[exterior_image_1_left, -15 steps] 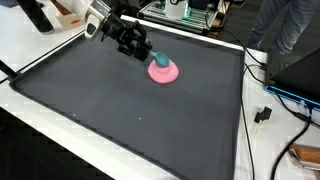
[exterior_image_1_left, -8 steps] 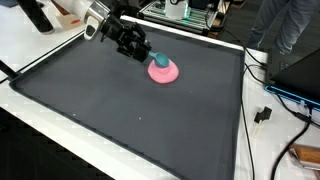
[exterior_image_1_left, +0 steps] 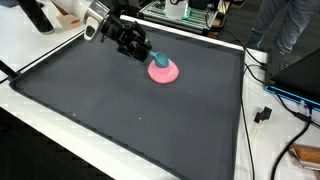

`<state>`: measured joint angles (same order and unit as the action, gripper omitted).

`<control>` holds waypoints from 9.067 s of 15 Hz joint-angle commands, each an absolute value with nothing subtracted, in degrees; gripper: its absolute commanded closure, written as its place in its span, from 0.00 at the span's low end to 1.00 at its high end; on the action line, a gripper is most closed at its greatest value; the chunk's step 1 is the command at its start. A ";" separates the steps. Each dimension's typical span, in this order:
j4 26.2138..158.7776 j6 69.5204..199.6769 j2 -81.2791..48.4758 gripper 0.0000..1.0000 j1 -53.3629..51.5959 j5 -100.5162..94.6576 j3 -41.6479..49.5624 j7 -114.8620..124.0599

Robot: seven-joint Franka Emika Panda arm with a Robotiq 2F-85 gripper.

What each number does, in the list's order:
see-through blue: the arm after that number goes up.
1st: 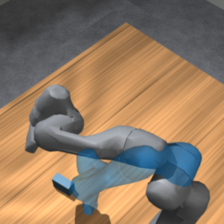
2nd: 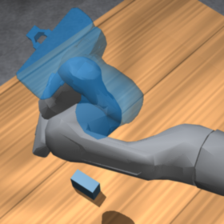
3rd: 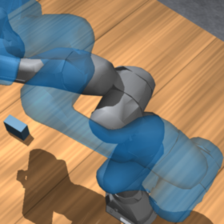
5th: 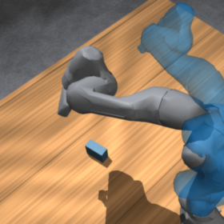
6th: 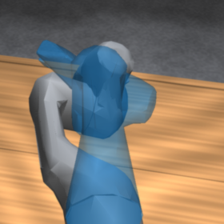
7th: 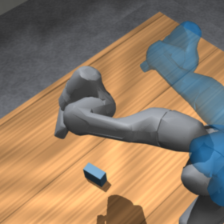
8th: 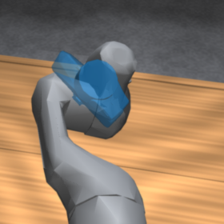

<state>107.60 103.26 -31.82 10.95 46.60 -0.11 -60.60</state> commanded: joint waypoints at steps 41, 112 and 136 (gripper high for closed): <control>109.83 114.56 -8.69 0.75 -2.24 11.40 -3.12 -13.06; 79.55 72.32 -41.73 0.75 -23.28 -35.68 -2.09 72.29; 78.19 75.58 -39.39 0.75 -20.21 -32.28 -2.79 49.85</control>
